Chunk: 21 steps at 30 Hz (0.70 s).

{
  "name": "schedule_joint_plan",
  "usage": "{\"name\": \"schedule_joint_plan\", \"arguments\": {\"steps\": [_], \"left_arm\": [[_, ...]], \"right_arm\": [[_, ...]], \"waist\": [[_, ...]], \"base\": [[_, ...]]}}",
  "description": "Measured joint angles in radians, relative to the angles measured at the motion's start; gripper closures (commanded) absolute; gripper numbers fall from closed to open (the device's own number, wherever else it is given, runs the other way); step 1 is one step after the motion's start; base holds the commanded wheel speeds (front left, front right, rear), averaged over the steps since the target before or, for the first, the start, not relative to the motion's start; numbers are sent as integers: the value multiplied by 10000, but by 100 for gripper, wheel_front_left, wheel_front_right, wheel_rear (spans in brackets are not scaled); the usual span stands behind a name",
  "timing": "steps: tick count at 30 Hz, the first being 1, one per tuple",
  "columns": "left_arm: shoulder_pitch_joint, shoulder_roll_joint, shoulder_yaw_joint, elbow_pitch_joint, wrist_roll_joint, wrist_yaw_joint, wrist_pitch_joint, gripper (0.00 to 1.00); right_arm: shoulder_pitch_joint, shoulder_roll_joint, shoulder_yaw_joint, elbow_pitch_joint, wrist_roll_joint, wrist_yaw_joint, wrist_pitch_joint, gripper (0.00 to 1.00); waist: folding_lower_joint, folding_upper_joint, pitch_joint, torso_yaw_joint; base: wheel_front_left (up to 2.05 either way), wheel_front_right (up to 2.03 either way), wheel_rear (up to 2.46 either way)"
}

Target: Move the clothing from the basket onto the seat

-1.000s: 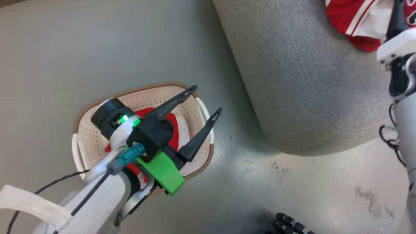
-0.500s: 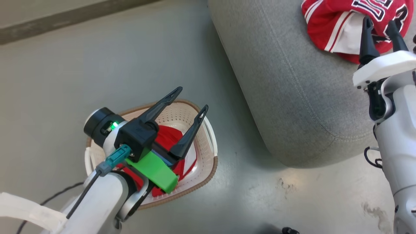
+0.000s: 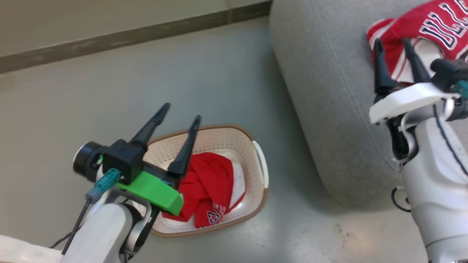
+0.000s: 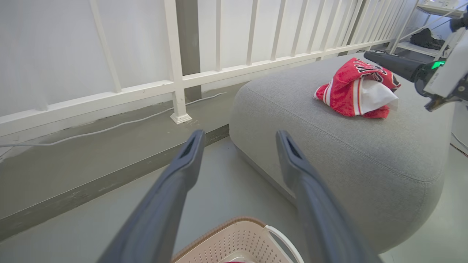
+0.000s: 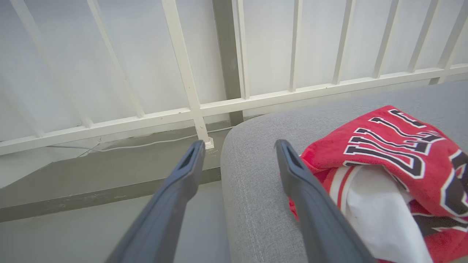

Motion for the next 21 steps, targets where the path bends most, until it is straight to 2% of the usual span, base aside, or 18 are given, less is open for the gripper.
{"name": "schedule_joint_plan", "arguments": {"steps": [12, 21], "left_arm": [[1103, 8, 1168, 903, -541, 527, -639, 0], [2024, 4, 1981, 1327, -719, 629, -830, 0]], "right_arm": [[1305, 291, 658, -752, -334, 121, 0, 0], [2391, 476, 972, -1162, -360, 121, 0, 0]], "waist": [[0, 0, -1041, 1036], [-1, 0, -1910, 1506]], "base": [[0, 0, 0], [0, 0, 0]]}}
